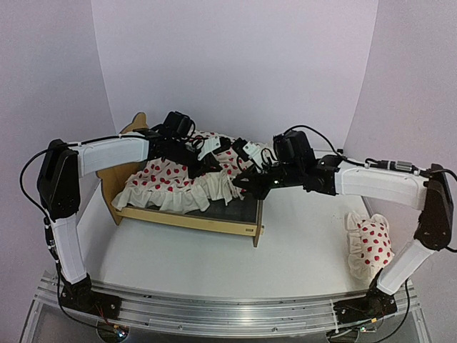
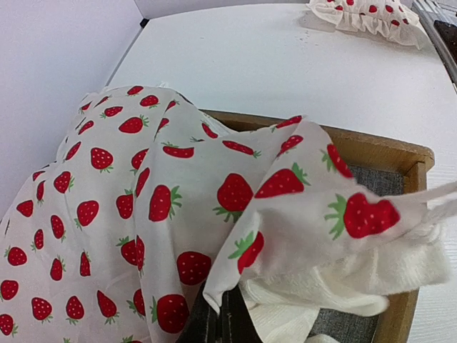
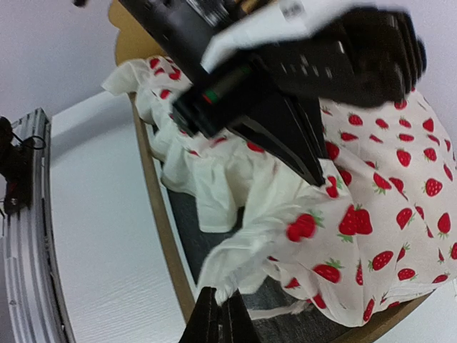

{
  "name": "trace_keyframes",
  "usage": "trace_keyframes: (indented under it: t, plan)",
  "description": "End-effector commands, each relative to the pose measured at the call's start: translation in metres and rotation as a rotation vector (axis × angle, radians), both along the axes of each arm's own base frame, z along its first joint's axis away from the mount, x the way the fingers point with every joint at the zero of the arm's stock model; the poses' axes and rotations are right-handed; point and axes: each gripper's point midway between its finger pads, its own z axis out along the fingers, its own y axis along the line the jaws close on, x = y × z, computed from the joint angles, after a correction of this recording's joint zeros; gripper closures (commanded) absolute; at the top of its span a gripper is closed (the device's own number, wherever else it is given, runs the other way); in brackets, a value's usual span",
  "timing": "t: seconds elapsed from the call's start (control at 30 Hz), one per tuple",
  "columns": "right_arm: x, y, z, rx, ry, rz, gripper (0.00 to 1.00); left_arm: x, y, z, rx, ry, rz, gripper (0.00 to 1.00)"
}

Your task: Set up the pet bed

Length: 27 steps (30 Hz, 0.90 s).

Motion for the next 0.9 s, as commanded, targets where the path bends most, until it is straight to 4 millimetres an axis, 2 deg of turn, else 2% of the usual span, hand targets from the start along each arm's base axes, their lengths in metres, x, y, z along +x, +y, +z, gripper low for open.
trace_keyframes:
  t: [0.0,0.17,0.23,0.6,0.87]
  plan:
    - [-0.028,0.009,0.048,0.114,0.067,0.067,1.0,0.006,-0.001,0.058,-0.093,-0.104,0.008,1.0]
    - [-0.041,0.017,0.074,0.198,0.14,0.091,1.0,0.008,0.0,0.06,-0.094,-0.115,0.012,1.0]
    - [-0.043,0.018,0.074,0.196,0.137,0.092,1.0,0.008,0.0,0.061,-0.093,-0.118,0.01,1.0]
    - [-0.019,0.019,0.026,0.078,0.109,0.011,1.0,0.006,0.0,0.06,-0.094,-0.112,0.006,1.0]
    - [-0.021,0.012,-0.028,0.024,0.269,-0.07,1.0,0.005,0.002,0.055,-0.084,-0.118,0.005,1.0]
